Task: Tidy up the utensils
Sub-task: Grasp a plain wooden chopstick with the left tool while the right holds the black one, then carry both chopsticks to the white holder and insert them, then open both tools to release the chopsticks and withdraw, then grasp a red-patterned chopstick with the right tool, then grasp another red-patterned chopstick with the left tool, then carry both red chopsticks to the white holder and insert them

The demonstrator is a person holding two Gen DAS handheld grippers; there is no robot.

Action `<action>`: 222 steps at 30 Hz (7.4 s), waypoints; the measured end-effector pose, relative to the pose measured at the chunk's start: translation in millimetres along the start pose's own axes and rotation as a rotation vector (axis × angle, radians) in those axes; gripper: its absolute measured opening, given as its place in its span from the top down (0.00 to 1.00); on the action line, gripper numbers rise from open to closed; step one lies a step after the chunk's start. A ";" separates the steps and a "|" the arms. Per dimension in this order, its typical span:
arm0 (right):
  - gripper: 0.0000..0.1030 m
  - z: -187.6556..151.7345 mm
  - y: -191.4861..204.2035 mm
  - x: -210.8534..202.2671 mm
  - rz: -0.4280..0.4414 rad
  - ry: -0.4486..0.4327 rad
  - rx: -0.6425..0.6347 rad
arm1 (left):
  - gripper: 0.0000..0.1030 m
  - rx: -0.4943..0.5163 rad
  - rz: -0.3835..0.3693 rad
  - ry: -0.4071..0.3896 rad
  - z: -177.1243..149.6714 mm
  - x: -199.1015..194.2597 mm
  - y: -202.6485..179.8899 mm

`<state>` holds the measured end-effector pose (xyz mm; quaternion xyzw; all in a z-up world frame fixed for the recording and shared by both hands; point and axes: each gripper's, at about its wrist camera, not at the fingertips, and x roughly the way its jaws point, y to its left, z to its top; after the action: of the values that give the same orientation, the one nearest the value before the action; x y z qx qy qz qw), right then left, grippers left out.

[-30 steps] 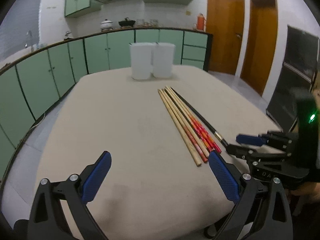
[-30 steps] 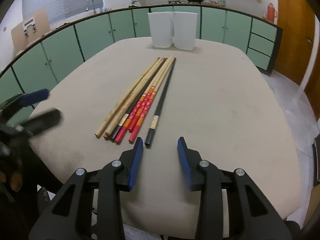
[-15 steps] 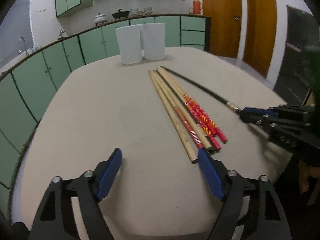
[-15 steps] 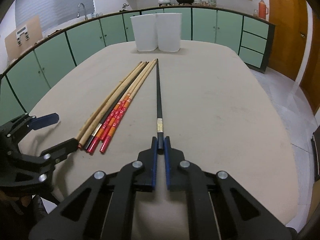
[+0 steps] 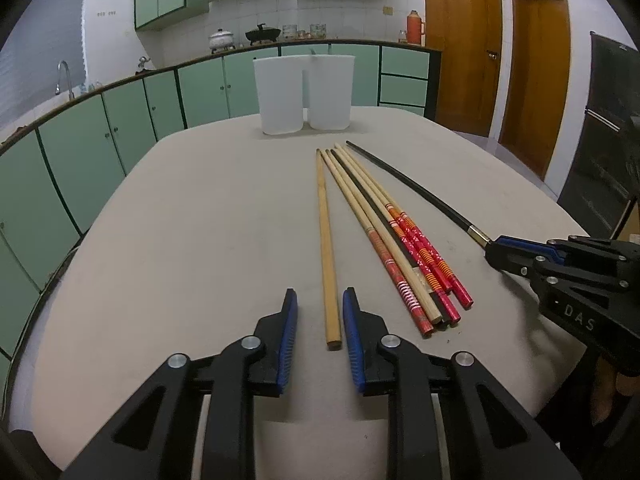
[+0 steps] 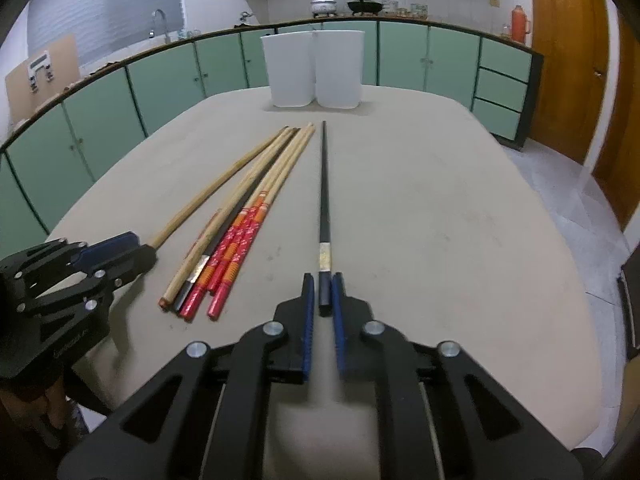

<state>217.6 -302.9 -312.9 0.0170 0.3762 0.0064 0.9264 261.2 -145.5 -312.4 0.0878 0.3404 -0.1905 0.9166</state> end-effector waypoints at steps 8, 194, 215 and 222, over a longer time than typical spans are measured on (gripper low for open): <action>0.92 -4.3 -3.5 -4.3 -0.075 -0.012 0.063 | 0.93 -0.130 0.110 0.003 1.0 -2.8 21.1; 0.95 4.4 -10.4 -39.8 0.009 -0.053 0.109 | 0.94 -0.161 0.032 0.024 13.4 -28.1 37.7; 0.95 167.1 -4.9 -111.1 0.100 -0.173 -0.065 | 0.94 -0.087 -0.055 -0.069 148.3 -99.6 70.3; 0.95 219.6 -6.9 -96.9 0.143 -0.075 -0.094 | 0.94 -0.058 -0.091 -0.041 182.9 -85.0 79.4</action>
<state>301.3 -318.0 -88.3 0.0006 0.3382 0.0894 0.9368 342.5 -101.6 -116.4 0.0416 0.3305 -0.2236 0.9160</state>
